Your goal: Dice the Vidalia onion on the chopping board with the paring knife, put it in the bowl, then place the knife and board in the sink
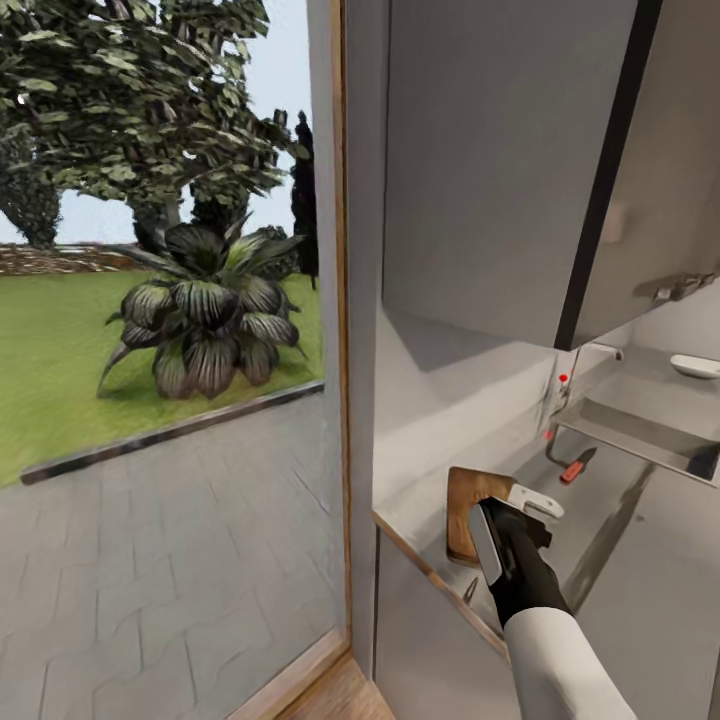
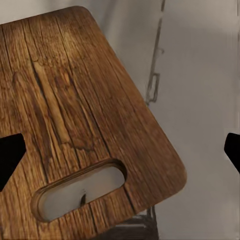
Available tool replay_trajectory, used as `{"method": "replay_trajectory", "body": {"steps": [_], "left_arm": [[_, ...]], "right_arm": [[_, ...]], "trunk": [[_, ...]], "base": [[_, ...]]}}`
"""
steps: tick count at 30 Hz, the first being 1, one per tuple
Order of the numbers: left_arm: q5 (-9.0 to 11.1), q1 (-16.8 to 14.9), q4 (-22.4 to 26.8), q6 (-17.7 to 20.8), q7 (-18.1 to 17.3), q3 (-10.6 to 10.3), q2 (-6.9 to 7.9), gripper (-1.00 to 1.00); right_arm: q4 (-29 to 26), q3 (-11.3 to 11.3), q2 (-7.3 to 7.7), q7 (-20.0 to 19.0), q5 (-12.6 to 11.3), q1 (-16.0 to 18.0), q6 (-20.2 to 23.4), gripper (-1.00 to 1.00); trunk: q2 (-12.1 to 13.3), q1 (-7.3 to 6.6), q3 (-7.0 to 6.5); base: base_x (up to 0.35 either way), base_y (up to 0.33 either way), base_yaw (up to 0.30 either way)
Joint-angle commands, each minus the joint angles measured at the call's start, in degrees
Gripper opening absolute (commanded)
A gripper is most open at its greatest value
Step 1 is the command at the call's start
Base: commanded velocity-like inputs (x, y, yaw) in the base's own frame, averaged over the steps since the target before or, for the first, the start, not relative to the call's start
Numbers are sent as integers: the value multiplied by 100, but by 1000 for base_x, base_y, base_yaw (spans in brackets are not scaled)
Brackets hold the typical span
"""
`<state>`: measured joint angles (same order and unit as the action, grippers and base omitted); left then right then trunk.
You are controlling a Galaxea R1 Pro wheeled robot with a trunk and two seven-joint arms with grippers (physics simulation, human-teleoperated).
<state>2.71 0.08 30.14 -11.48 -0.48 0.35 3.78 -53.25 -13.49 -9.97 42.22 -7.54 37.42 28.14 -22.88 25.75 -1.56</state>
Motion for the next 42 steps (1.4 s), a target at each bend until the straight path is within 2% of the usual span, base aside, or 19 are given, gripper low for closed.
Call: {"method": "replay_trajectory", "body": {"steps": [1, 8, 13, 16, 34, 42], "left_arm": [[28, 1, 0, -12, -5, 0, 0, 100], [28, 1, 0, -12, -5, 0, 0, 100], [28, 1, 0, -12, -5, 0, 0, 100], [28, 1, 0, -12, -5, -3, 0, 100], [28, 1, 0, -12, -5, -9, 0, 100], [28, 1, 0, -12, -5, -2, 0, 100]], "right_arm": [[0, -6, -3, 38, -36, 2, 15, 100], [142, -33, -3, 138, -35, -5, 5, 100], [327, -329, -3, 288, -35, -7, -65, 100], [418, -393, -3, 300, -36, -7, -83, 100], [476, -417, -3, 305, -37, -7, -189, 100], [481, -417, -3, 305, -37, -7, -195, 100]], "trunk": [[-4, 3, 2], [-4, 3, 2], [-4, 3, 2], [-4, 3, 2], [-4, 3, 3], [-4, 3, 55]], "base": [[100, 0, 0], [48, 0, 0], [5, 0, 0], [0, 0, 0], [-67, 0, 0], [0, 0, 0]]}}
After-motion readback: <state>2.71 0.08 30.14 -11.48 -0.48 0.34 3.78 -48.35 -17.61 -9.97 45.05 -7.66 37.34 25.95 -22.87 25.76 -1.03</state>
